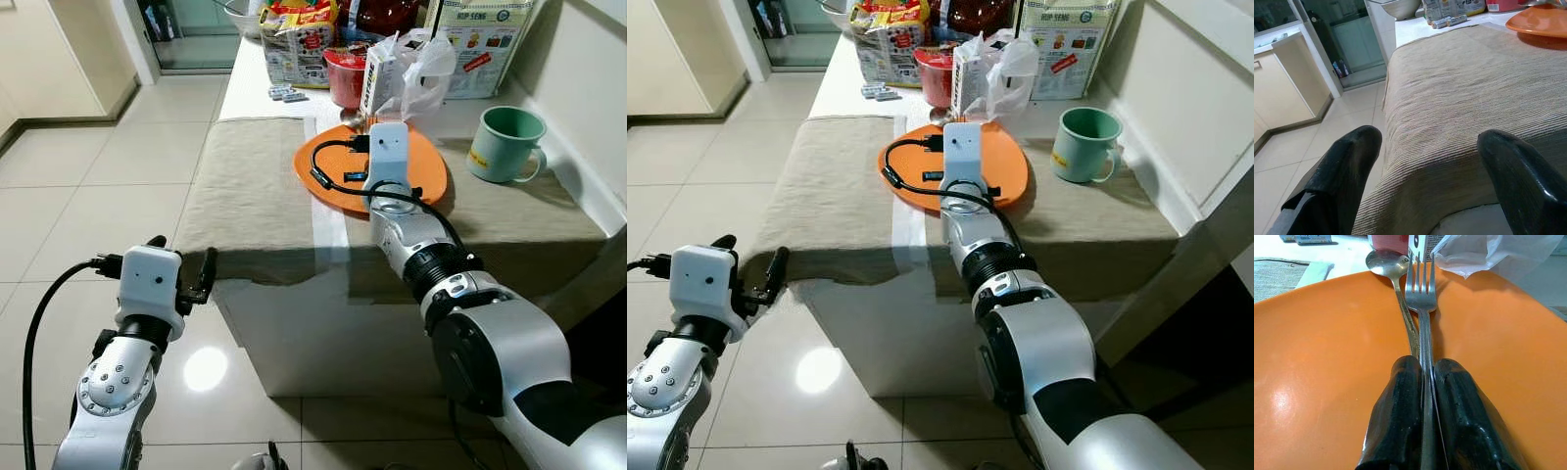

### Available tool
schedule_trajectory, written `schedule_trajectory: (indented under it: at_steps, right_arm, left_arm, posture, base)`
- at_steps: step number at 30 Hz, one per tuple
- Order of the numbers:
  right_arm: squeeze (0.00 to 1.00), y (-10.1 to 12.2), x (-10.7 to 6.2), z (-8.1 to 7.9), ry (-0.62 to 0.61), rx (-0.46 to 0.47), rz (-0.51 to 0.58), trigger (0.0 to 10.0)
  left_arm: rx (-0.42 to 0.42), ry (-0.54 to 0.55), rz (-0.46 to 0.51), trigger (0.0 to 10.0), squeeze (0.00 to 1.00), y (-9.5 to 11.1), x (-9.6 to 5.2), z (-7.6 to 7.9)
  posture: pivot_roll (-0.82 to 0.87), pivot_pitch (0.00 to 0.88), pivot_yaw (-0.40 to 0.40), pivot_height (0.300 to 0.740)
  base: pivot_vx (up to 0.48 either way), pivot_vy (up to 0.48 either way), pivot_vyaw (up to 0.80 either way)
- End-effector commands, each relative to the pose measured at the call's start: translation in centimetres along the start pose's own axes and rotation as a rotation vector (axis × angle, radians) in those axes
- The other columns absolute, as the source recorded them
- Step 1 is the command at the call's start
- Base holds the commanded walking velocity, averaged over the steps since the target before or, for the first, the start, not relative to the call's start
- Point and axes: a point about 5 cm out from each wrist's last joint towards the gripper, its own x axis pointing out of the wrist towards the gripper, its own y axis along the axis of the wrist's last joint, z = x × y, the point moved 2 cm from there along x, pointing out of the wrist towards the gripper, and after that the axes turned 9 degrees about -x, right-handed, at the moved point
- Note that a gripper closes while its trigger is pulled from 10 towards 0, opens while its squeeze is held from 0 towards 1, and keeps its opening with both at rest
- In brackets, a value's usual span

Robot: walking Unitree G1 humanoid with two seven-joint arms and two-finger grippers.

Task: Setting the table

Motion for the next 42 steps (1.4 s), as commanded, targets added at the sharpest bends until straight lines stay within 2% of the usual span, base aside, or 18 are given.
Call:
schedule_trajectory:
  at_steps: [1, 2, 3, 10, 11, 14, 24, 25, 26, 30, 32, 42]
  right_arm:
    - [0.0, -4.2, -0.5, -1.1, 0.041, -0.022, -0.145, 0.0]
    - [0.0, -3.3, -0.4, -1.2, 0.043, -0.035, -0.101, 0.0]
    - [0.0, -3.3, -0.4, -1.2, 0.043, -0.035, -0.101, 0.0]
    - [0.0, 3.1, -0.8, -1.7, 0.003, -0.112, 0.233, 0.0]
    - [0.0, 3.1, -0.8, -1.7, 0.003, -0.112, 0.233, 0.0]
    - [0.0, 5.0, -1.2, -1.8, -0.018, -0.144, 0.336, 0.0]
    - [0.0, 4.8, -1.3, -2.0, -0.019, -0.175, 0.36, 0.0]
    - [0.0, 4.3, -1.2, -2.0, -0.017, -0.172, 0.336, 10.0]
    - [1.0, 3.4, -1.0, -1.7, -0.02, -0.153, 0.288, 10.0]
    - [1.0, 3.3, -0.9, -1.4, -0.025, -0.128, 0.268, 10.0]
    - [1.0, 3.9, -0.7, -0.7, -0.047, -0.115, 0.276, 10.0]
    - [1.0, 5.0, -0.5, 0.6, -0.084, -0.105, 0.293, 10.0]
  left_arm:
    - [0.021, 0.0, 0.002, 10.0, 0.0, 0.3, -0.3, -0.3]
    - [0.022, 0.0, 0.002, 10.0, 0.0, 0.3, -0.3, -0.3]
    - [0.022, 0.0, 0.002, 10.0, 0.0, 0.3, -0.3, -0.3]
    - [0.021, 0.001, 0.003, 10.0, 0.0, 0.3, -0.3, -0.3]
    - [0.021, 0.001, 0.003, 10.0, 0.0, 0.3, -0.3, -0.3]
    - [0.021, -0.001, 0.005, 10.0, 0.0, 0.3, -0.1, -0.3]
    - [0.019, 0.001, 0.005, 10.0, 0.0, 0.3, 0.0, -0.3]
    - [0.019, 0.003, 0.005, 10.0, 0.0, 0.3, -0.1, -0.3]
    - [0.019, 0.005, 0.004, 10.0, 0.0, 0.3, -0.1, -0.3]
    - [0.02, 0.005, 0.003, 10.0, 0.0, 0.3, -0.1, -0.3]
    - [0.022, 0.003, 0.002, 10.0, 0.0, 0.3, -0.1, -0.3]
    - [0.027, -0.001, 0.004, 10.0, 0.0, 0.3, 0.0, -0.4]
  posture:
    - [0.08, 0.105, 0.061, 0.74]
    - [0.08, 0.103, 0.06, 0.74]
    - [0.08, 0.103, 0.06, 0.74]
    - [0.07, 0.098, 0.063, 0.74]
    - [0.07, 0.098, 0.063, 0.74]
    - [0.07, 0.098, 0.063, 0.74]
    - [0.07, 0.101, 0.062, 0.74]
    - [0.07, 0.101, 0.063, 0.74]
    - [0.07, 0.101, 0.063, 0.74]
    - [0.07, 0.1, 0.065, 0.74]
    - [0.07, 0.099, 0.065, 0.74]
    - [0.08, 0.094, 0.067, 0.74]
  base:
    - [0.0, 0.0, 0.0]
    - [0.0, 0.0, 0.0]
    - [0.0, 0.0, 0.0]
    - [0.0, 0.0, 0.0]
    - [0.0, 0.0, 0.0]
    - [0.0, 0.0, 0.0]
    - [0.0, 0.0, 0.0]
    - [0.0, 0.0, 0.0]
    - [0.0, 0.0, 0.0]
    - [0.0, 0.0, 0.0]
    - [0.0, 0.0, 0.0]
    - [0.0, 0.0, 0.0]
